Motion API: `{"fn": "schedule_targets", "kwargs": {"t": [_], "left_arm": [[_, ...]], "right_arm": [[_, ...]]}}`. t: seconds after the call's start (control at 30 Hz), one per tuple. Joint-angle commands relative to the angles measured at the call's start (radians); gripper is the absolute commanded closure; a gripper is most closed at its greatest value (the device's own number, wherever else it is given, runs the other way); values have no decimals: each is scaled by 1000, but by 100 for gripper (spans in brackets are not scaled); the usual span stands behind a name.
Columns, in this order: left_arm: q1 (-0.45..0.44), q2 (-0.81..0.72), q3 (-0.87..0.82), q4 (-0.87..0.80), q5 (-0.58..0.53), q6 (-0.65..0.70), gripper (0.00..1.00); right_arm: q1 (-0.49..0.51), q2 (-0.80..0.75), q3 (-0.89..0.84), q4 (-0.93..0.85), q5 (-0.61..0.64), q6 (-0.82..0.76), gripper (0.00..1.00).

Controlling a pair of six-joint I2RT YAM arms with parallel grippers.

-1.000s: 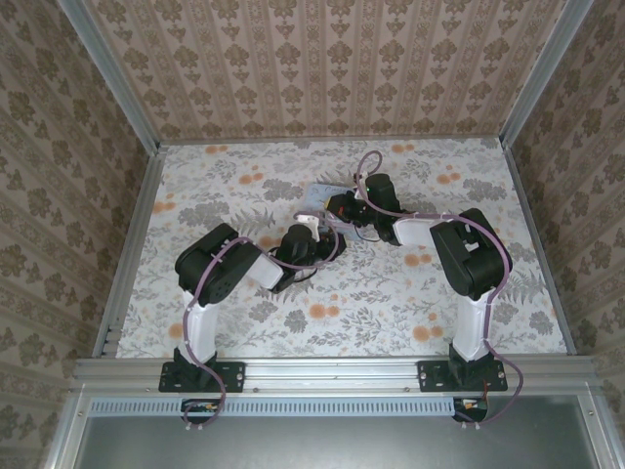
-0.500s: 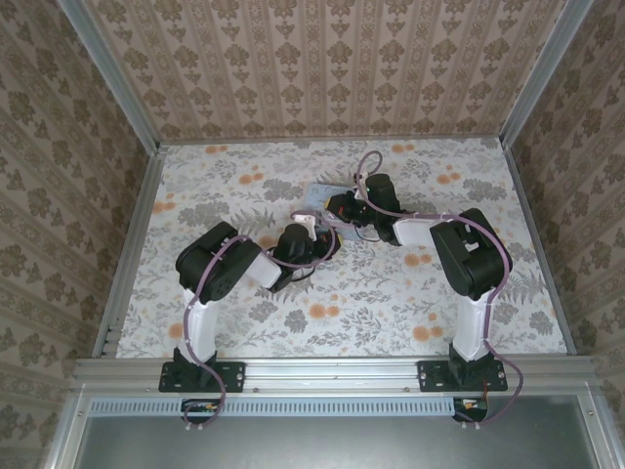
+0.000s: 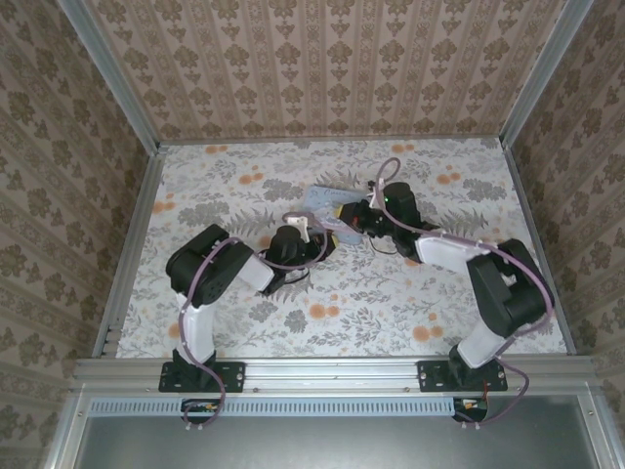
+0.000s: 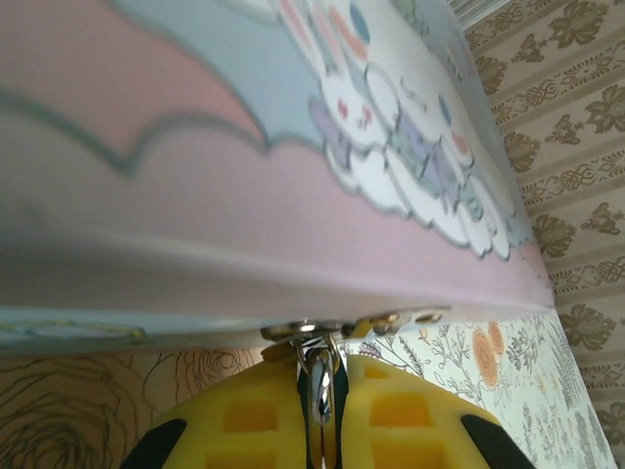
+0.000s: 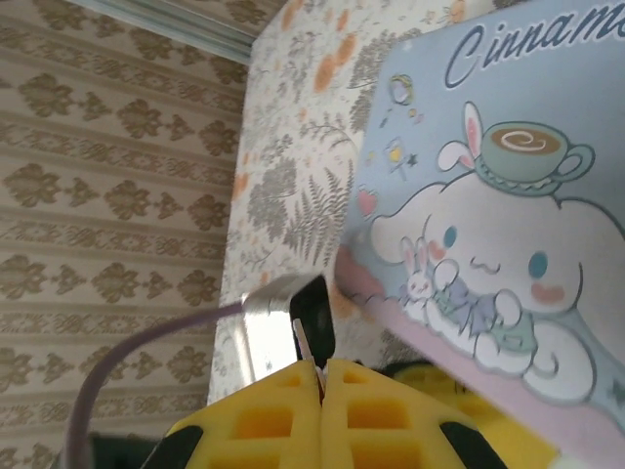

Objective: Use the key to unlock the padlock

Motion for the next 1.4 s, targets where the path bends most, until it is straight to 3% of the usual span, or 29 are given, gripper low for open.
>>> {"fn": "schedule_targets", "kwargs": {"t": [0.0, 0.23, 0.43, 0.9, 1.2, 1.37], "left_arm": [[12, -82, -16, -52, 19, -16, 100], [24, -168, -45, -128, 53, -41, 100], [41, -198, -69, -82, 110, -118, 100], [48, -239, -103, 29, 225, -336, 100], [68, -156, -109, 255, 288, -528, 100], [69, -155, -114, 256, 288, -529, 100]], "right_arm": [[7, -90, -114, 32, -24, 2, 100], [46, -288, -377, 93, 8, 17, 100], [66, -303, -480, 145, 17, 29, 100], [123, -78, -494, 459, 26, 149, 100], [128, -118, -507, 466, 73, 174, 100], [129, -167, -493, 415, 98, 174, 100]]}}
